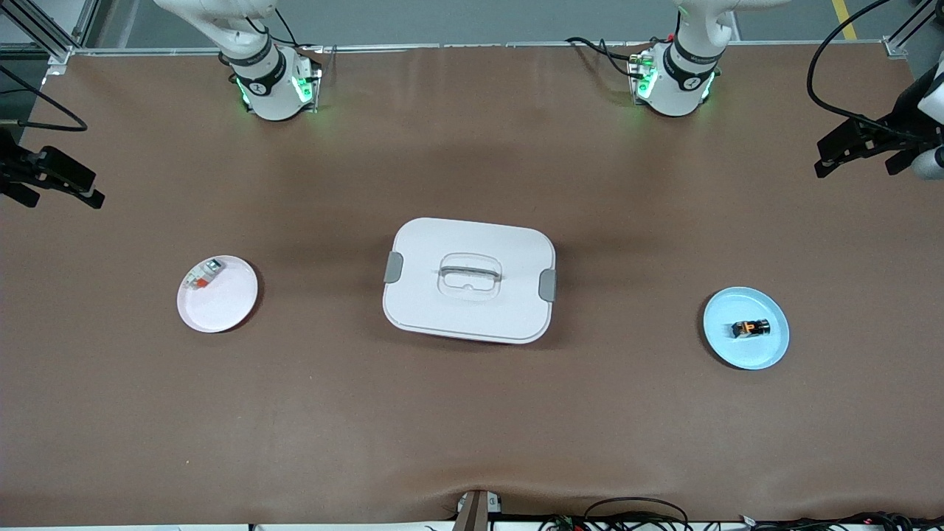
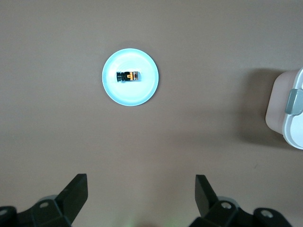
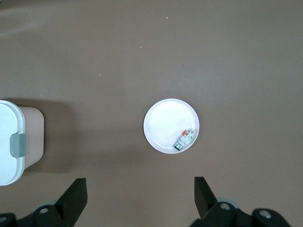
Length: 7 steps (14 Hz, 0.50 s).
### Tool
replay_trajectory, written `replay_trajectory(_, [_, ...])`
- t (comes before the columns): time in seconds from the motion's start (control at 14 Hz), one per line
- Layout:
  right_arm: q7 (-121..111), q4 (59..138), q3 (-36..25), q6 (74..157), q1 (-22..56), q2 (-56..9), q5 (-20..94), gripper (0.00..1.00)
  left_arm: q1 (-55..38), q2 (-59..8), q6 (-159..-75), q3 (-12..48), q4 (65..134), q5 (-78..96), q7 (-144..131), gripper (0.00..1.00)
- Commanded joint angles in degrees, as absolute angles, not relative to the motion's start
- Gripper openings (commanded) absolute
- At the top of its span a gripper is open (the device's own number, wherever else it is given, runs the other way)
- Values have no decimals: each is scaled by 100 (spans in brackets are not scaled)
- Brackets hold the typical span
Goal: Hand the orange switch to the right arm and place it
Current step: 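Move the left gripper toward the light blue plate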
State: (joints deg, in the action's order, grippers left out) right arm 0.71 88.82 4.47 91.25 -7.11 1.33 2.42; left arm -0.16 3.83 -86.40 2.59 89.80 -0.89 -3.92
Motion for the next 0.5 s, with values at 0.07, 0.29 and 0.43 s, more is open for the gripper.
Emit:
replay_trajectory(0.07, [9,8877,510,9079,-809,220,167,100,-18,343,-8613,229,8859,-185,-325,100])
replay_trajectory(0.29, [9,8877,510,9079,-809,220,167,100,-18,334,-8613,229,8859,-228,-334,100])
replay_trajectory(0.43, [9,8877,510,9079,-809,220,167,100,-18,238,-8613,229,8868,-229,-334,100])
